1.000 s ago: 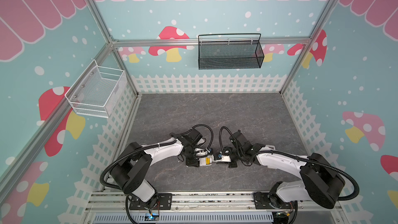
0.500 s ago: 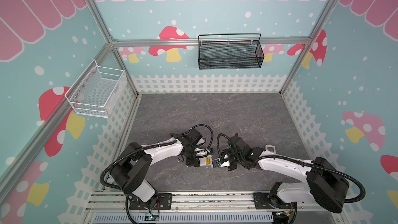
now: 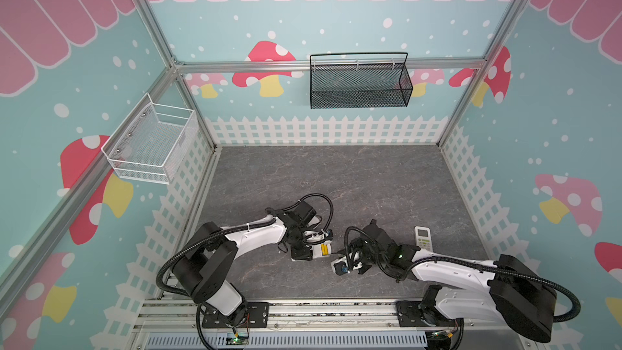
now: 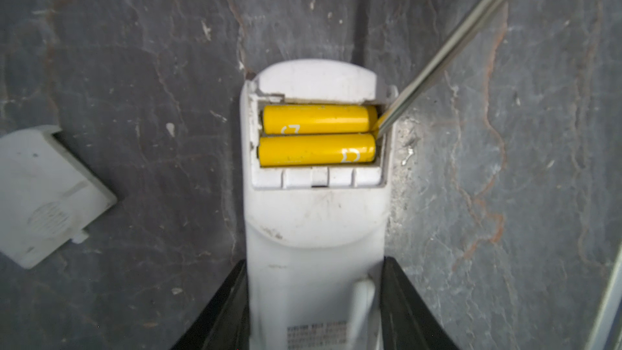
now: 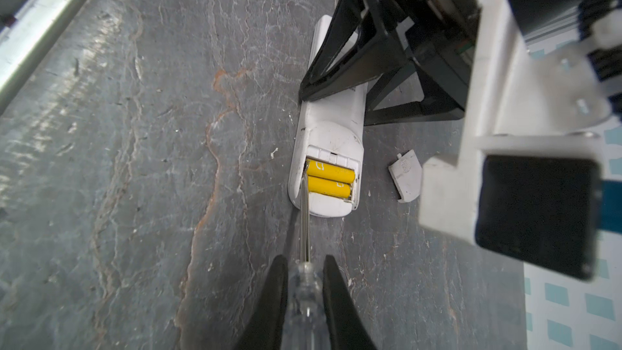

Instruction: Unload the batteries from the remote control

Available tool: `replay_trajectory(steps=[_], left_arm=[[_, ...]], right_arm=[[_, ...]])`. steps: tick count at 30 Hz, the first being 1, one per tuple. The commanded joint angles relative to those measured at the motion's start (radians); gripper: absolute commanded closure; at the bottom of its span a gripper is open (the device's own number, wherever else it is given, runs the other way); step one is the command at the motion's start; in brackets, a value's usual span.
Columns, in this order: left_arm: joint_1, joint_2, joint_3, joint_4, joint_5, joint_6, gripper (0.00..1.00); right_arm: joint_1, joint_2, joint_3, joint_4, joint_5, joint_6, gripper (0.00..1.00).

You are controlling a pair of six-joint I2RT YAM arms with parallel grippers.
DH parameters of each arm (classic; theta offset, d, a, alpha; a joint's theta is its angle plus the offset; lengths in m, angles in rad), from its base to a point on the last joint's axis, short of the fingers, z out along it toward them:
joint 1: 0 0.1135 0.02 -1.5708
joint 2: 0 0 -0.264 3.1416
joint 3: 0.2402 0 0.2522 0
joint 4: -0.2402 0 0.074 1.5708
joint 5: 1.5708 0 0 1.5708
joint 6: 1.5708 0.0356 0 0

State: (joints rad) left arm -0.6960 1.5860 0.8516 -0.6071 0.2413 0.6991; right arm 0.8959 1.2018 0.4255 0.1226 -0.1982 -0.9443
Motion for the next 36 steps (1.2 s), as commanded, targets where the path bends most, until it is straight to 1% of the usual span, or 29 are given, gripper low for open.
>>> replay_trajectory(steps=[1, 3, 6, 10, 13, 15, 17, 20, 24, 27, 36], left_arm=[[-0.01, 0.004, -0.01, 0.001, 0.006, -0.103, 1.0], [-0.013, -0.004, -0.01, 0.005, 0.017, -0.141, 1.0], [-0.024, -0.008, -0.009, 0.015, 0.006, -0.171, 1.0], [-0.037, -0.004, -0.011, 0.025, -0.004, -0.177, 1.0], [-0.037, -0.003, -0.009, 0.027, -0.022, -0.174, 1.0], [-0.037, -0.006, -0.008, 0.027, -0.037, -0.164, 1.0], [-0.037, -0.008, -0.012, 0.026, -0.037, -0.152, 1.0], [-0.037, -0.003, -0.017, 0.025, -0.018, -0.122, 1.0], [-0.036, 0.005, -0.01, 0.01, -0.004, -0.08, 1.0], [-0.037, 0.008, -0.006, -0.002, 0.012, -0.068, 1.0], [-0.036, 0.008, -0.008, -0.002, 0.017, -0.057, 1.0]], right_arm=[[-0.029, -0.018, -0.018, 0.102, 0.255, -0.053, 1.0], [-0.029, -0.024, -0.025, 0.114, 0.261, -0.053, 1.0], [-0.028, -0.034, -0.029, 0.127, 0.281, -0.058, 1.0], [-0.028, -0.044, -0.033, 0.134, 0.282, -0.058, 1.0], [-0.029, -0.072, -0.029, 0.111, 0.25, -0.041, 1.0], [-0.036, -0.107, -0.009, 0.045, 0.17, -0.018, 1.0], [-0.058, -0.122, 0.02, -0.036, 0.043, 0.015, 1.0], [-0.07, -0.086, 0.06, -0.142, -0.094, 0.041, 1.0], [-0.071, -0.032, 0.078, -0.163, -0.192, 0.067, 1.0], [-0.071, 0.005, 0.097, -0.166, -0.207, 0.075, 1.0], [-0.071, 0.03, 0.103, -0.146, -0.156, 0.076, 1.0]])
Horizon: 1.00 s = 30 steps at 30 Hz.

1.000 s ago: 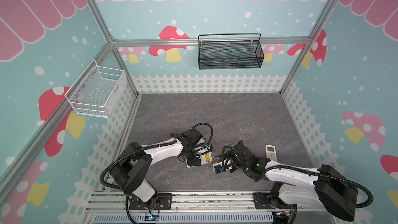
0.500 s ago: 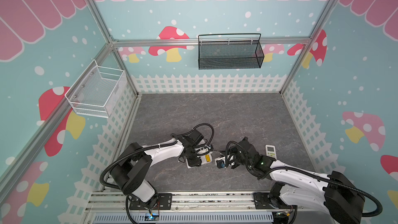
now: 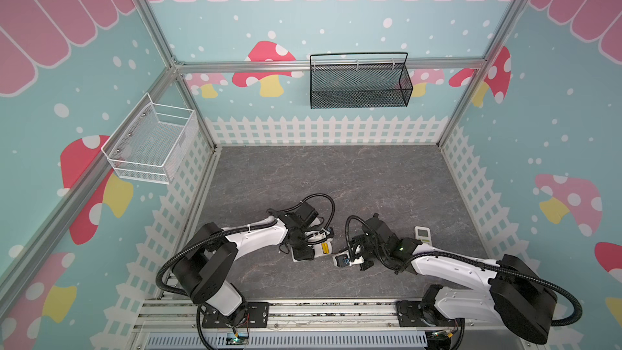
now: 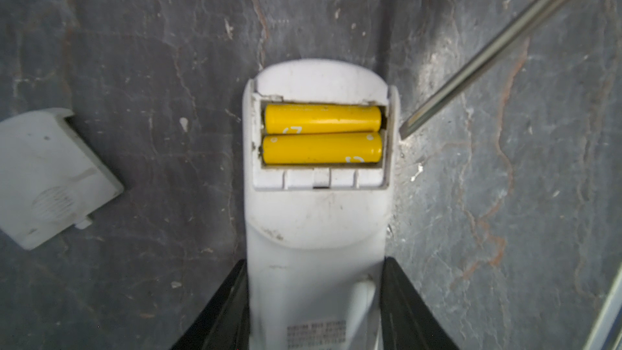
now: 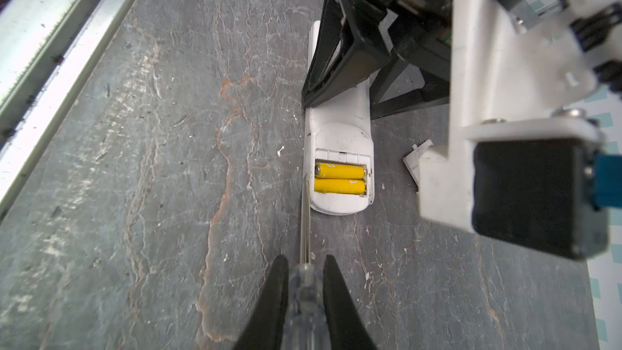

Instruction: Unload the batteries from the remote control

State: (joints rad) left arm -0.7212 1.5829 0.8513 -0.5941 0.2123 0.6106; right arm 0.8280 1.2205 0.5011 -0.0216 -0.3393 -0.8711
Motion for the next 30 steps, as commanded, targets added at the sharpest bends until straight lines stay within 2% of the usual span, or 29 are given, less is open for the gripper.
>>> replay_trajectory(steps=[1, 4, 11, 16, 30], left_arm=[[-0.011, 0.012, -0.008, -0.015, 0.049, 0.032, 1.0], [-0.011, 0.014, -0.008, -0.016, 0.054, 0.035, 1.0], [-0.011, 0.017, -0.009, -0.016, 0.05, 0.045, 1.0], [-0.011, 0.019, -0.009, -0.017, 0.05, 0.046, 1.0], [-0.011, 0.015, -0.011, -0.016, 0.053, 0.048, 1.0]], right_arm=[[-0.003, 0.014, 0.029, -0.001, -0.01, 0.004, 1.0], [-0.004, 0.012, 0.037, 0.0, -0.006, 0.003, 1.0], [-0.05, -0.041, 0.039, -0.003, -0.081, 0.02, 1.0], [-0.05, -0.02, 0.03, 0.008, -0.114, 0.021, 1.0], [-0.044, 0.035, 0.034, 0.031, -0.073, 0.015, 1.0]])
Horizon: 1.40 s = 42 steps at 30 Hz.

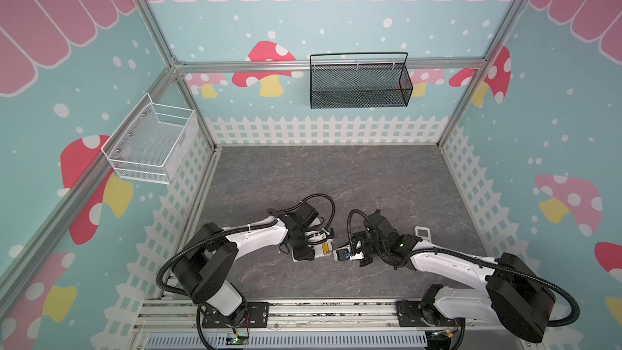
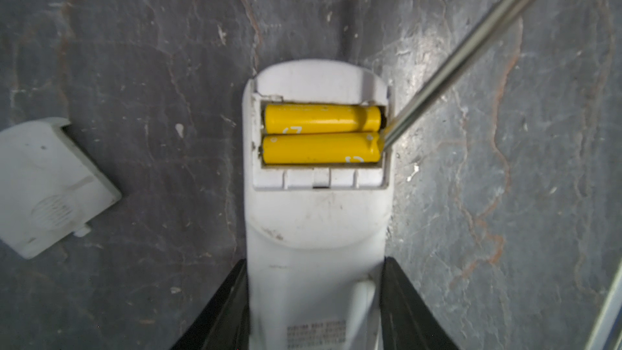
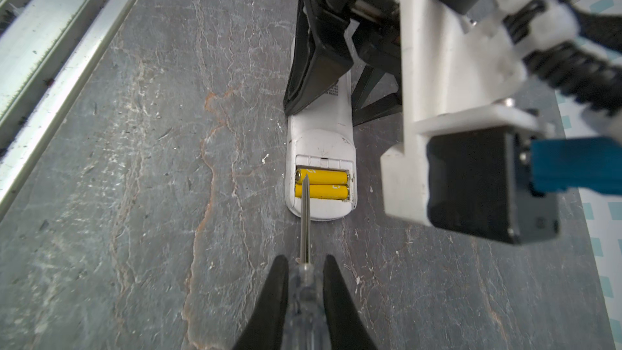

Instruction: Unload the batteries from the remote control

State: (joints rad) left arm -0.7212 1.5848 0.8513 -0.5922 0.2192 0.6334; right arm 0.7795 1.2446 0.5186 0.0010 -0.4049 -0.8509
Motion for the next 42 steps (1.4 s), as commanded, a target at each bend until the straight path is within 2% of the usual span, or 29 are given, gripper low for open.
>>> replay_trajectory(steps=[1, 42], left_arm=[[-0.011, 0.012, -0.011, -0.017, 0.046, 0.025, 1.0], [-0.011, 0.022, -0.012, -0.011, 0.043, 0.028, 1.0]], right_arm=[[0.005, 0.014, 0.015, 0.01, -0.007, -0.006, 1.0], [0.014, -0.02, -0.004, -0.029, -0.074, -0.006, 1.0]])
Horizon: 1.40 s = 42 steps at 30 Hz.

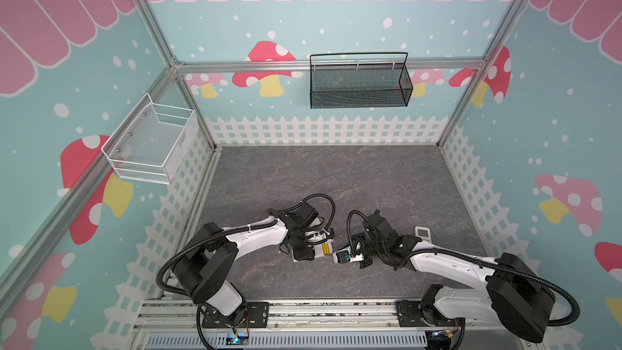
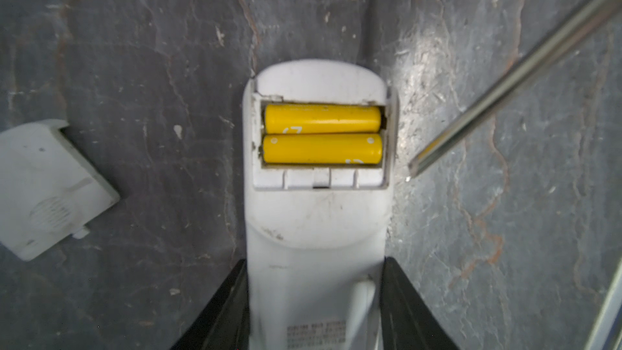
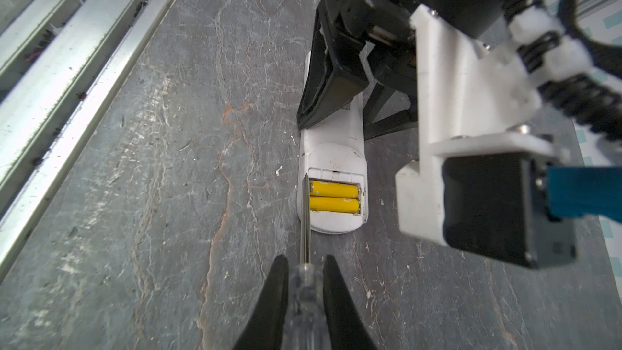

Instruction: Unload the batteries from the remote control

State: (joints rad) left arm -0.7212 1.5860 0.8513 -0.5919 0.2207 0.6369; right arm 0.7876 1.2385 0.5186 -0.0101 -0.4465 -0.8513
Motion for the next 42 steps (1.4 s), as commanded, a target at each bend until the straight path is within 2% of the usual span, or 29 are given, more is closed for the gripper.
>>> replay_trajectory(steps=[1, 8, 19, 27, 30, 42], left_arm=[[-0.011, 0.021, -0.012, -0.011, 0.041, 0.024, 1.0], [-0.011, 0.017, -0.016, -0.011, 0.04, 0.026, 1.0], [-0.011, 0.013, -0.018, -0.009, 0.042, 0.026, 1.0], [-0.01, 0.014, -0.007, -0.01, 0.034, 0.02, 1.0], [-0.011, 0.012, 0.01, -0.007, 0.0, 0.018, 1.0], [-0.027, 0.012, 0.092, 0.023, -0.259, 0.055, 1.0]], right_arm=[[0.006, -0.009, -0.005, -0.012, -0.027, -0.004, 1.0], [0.005, 0.016, 0.004, 0.01, 0.036, -0.006, 1.0], [0.01, 0.031, -0.003, 0.012, 0.033, -0.014, 1.0], [0.016, 0.001, -0.017, 0.127, 0.219, -0.014, 1.0], [0.015, -0.018, -0.031, 0.146, 0.237, -0.008, 1.0], [-0.011, -0.055, -0.049, 0.183, 0.273, 0.013, 1.0]])
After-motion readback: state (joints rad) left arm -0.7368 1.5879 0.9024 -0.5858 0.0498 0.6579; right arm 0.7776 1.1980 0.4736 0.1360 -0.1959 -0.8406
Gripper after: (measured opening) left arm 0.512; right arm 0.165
